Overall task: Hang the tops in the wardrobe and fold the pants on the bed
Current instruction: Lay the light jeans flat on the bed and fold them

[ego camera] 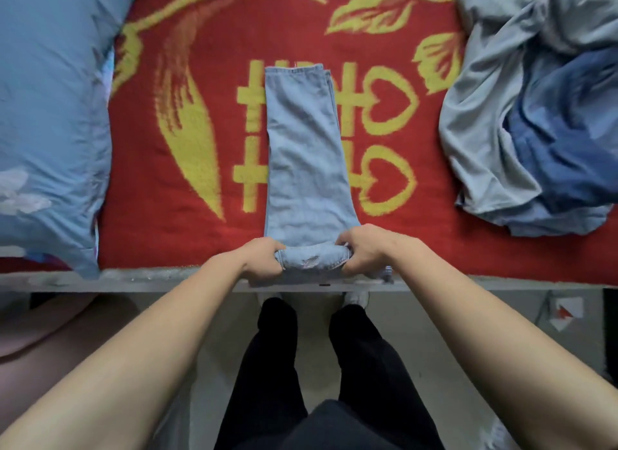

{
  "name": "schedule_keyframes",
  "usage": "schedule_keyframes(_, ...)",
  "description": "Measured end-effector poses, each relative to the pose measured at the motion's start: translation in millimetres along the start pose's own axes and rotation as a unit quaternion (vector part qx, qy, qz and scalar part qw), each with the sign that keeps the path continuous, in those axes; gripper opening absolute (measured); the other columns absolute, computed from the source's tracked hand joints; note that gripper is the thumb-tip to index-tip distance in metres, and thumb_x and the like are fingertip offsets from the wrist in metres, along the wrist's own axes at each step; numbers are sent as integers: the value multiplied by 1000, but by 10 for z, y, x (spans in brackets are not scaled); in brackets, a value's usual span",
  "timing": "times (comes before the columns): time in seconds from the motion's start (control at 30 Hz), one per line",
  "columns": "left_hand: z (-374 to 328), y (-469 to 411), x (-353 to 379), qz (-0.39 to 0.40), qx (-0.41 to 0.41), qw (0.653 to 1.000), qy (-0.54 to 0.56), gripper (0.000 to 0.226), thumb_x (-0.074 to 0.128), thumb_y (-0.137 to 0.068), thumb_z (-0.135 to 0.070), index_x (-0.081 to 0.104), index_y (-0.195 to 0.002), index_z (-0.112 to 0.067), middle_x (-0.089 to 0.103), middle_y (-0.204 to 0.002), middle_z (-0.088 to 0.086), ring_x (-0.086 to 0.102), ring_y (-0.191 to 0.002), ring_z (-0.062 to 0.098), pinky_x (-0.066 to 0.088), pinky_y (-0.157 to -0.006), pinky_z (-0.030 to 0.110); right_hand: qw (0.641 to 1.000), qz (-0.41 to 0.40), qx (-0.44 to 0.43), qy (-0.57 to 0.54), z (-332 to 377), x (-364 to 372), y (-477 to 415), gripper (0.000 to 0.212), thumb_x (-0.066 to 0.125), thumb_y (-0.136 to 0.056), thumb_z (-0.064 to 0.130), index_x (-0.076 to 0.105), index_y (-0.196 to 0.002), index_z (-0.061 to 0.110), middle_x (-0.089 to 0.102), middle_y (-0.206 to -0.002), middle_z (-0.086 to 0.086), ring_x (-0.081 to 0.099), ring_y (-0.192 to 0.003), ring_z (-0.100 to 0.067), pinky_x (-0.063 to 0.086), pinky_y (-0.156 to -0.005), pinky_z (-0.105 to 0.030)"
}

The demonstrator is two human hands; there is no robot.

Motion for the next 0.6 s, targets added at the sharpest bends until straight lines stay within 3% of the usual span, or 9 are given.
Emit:
schedule_keyframes(0.03,11,-17,-93,0,-4,999,36,13,55,-81,-12,67,-87,-16,64,-75,-2,57,-69,14,43,-56,19,999,26,12,-35,-49,-102,-16,59,70,-65,40,59,-122,26,72,-96,-2,69,-89,-24,58,-76,-36)
schedule_keyframes(0.1,94,-111,-298,-40,-13,993,115,17,62,-78,-9,68,-92,-15,67,-87,2,58,-76,13,45,-64,24,996,35,26,-81,-156,-326,-93,75,67,-63,45,51,-134,28,65,-116,0,65,-98,-23,56,-84,-38)
schedule_keyframes(0.17,236,-259,-503,-130,-38,977,167,24,66,-79,-8,68,-101,-18,66,-99,3,59,-89,15,46,-73,26,991,-16,44,-124,-294,-526,-251,81,67,-63,48,48,-140,28,54,-130,-1,56,-109,-22,48,-89,-33)
schedule_keyframes(0.3,589,-671,-626,-275,-120,911,282,40,71,-76,-18,62,-115,-16,63,-111,6,62,-101,24,52,-92,38,942,-203,72,-258,-593,-795,-773,60,69,-82,43,54,-136,23,60,-127,0,58,-114,-21,45,-94,-28)
schedule_keyframes(0.4,726,-1047,-626,-316,-140,880,326,42,72,-78,-24,61,-117,-13,66,-115,7,64,-102,23,52,-94,39,907,-261,97,-316,-754,-847,-1155,43,61,-92,43,58,-129,21,66,-122,-2,62,-112,-25,48,-99,-37)
schedule_keyframes(0.47,792,-1265,-650,-345,-151,872,313,40,69,-85,-21,61,-121,-7,66,-113,7,63,-102,21,51,-93,35,913,-283,111,-270,-773,-821,-1310,45,53,-95,45,57,-132,21,63,-128,-5,56,-121,-27,44,-103,-37)
schedule_keyframes(0.6,1017,-1600,-521,-359,-165,827,399,28,63,-93,-27,66,-107,-4,68,-98,4,61,-87,15,46,-68,24,916,-329,84,-213,-685,-598,-1526,56,43,-98,56,42,-143,23,52,-138,-13,48,-129,-32,39,-104,-42)
Point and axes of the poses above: each hand's wrist, its own y-axis away from the middle knuckle, its own x-axis out of the palm, z = x × y, the point moved 5 cm from there along -y, towards the middle knuckle
